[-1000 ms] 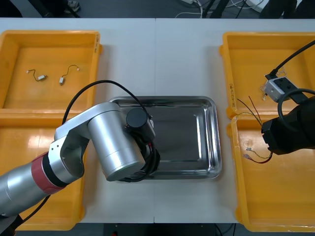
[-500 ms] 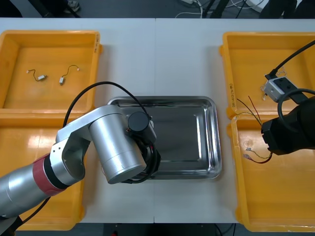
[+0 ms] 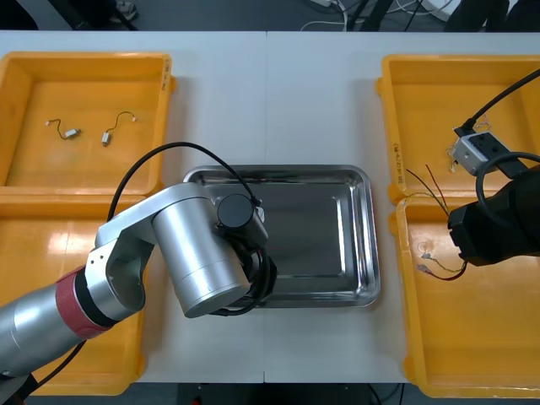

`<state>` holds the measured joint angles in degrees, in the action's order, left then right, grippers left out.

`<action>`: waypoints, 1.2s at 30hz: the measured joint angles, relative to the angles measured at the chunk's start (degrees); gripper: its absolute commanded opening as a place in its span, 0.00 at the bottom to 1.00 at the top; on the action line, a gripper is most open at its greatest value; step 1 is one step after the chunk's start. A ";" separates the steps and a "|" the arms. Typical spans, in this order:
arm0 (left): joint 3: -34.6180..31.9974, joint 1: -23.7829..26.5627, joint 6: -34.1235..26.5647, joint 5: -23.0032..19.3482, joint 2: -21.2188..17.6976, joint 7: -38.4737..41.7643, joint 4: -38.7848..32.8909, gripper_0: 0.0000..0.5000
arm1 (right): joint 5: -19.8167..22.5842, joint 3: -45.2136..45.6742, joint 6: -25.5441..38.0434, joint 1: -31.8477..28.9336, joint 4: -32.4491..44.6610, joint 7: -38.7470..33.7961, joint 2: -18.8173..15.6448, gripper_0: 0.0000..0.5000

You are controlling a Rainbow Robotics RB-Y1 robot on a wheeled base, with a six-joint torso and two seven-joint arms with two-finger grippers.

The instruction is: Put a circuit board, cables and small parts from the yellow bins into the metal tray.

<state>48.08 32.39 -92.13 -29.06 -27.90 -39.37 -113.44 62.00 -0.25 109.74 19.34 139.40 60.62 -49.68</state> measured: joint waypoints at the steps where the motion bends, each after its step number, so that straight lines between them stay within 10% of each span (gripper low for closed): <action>1: 0.00 -0.01 0.02 0.10 0.00 0.00 0.00 1.00 | -0.06 0.00 0.00 0.00 0.00 0.00 0.00 0.00; 28: -3.51 -0.02 -3.43 -0.96 -0.11 0.07 -2.48 1.00 | -0.79 -0.25 0.00 0.05 0.10 0.80 0.37 0.00; 36: -10.76 -0.04 -9.95 -4.90 -1.29 0.07 -7.88 1.00 | -8.70 -8.49 0.01 3.93 0.18 1.74 3.78 0.00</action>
<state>37.32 32.35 -102.08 -33.96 -29.19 -39.30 -121.32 53.30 -8.74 109.75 23.27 139.58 62.36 -45.90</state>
